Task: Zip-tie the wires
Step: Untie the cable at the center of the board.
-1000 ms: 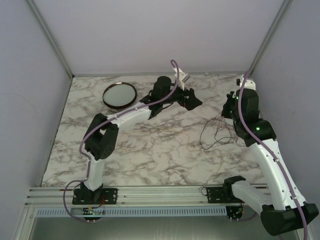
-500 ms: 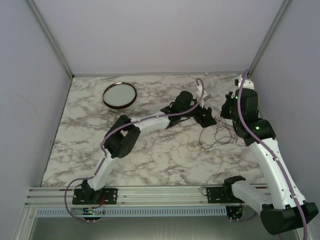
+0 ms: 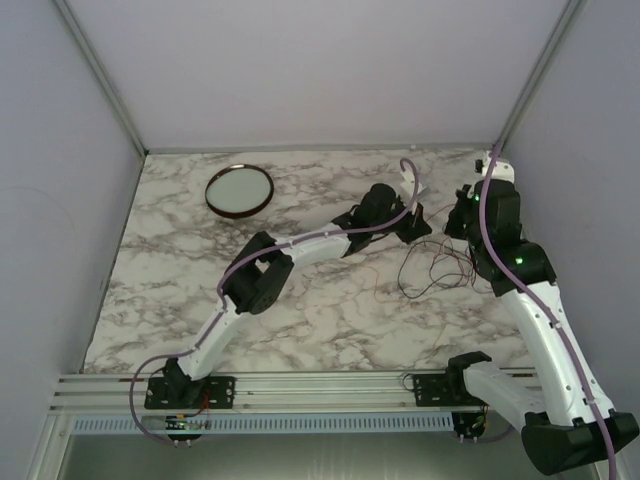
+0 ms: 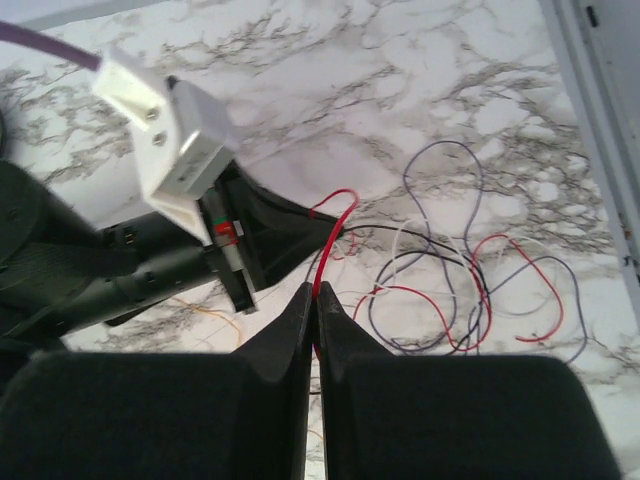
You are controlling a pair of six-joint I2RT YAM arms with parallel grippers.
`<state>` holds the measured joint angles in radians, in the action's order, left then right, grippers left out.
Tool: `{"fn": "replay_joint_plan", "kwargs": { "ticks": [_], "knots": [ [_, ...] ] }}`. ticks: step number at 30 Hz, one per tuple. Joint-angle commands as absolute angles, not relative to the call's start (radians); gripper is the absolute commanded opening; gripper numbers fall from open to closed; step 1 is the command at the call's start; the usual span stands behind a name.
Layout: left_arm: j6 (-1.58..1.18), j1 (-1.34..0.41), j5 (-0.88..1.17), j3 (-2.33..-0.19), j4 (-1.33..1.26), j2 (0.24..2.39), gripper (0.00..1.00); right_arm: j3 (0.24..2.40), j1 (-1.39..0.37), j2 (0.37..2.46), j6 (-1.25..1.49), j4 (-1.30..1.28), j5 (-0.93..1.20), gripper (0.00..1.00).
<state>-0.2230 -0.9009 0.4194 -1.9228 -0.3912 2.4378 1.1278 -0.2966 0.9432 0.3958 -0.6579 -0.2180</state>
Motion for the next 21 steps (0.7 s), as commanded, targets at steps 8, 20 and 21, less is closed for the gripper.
{"fn": "replay_joint_plan", "kwargs": {
  "ticks": [8, 20, 21],
  "knots": [
    [-0.139, -0.840, 0.239, -1.962, -0.104, 2.033, 0.00, 1.158, -0.278, 0.904, 0.395, -0.714, -0.525, 0.00],
    [-0.312, -0.730, 0.230, -1.968, 0.110, 1.646, 0.00, 1.020, -0.249, 0.901, 0.421, -0.503, -0.609, 0.00],
    [-0.310, -0.723, 0.222, -1.968, 0.126, 1.616, 0.00, 1.008, -0.248, 0.897, 0.427, -0.483, -0.622, 0.00]
  ]
}}
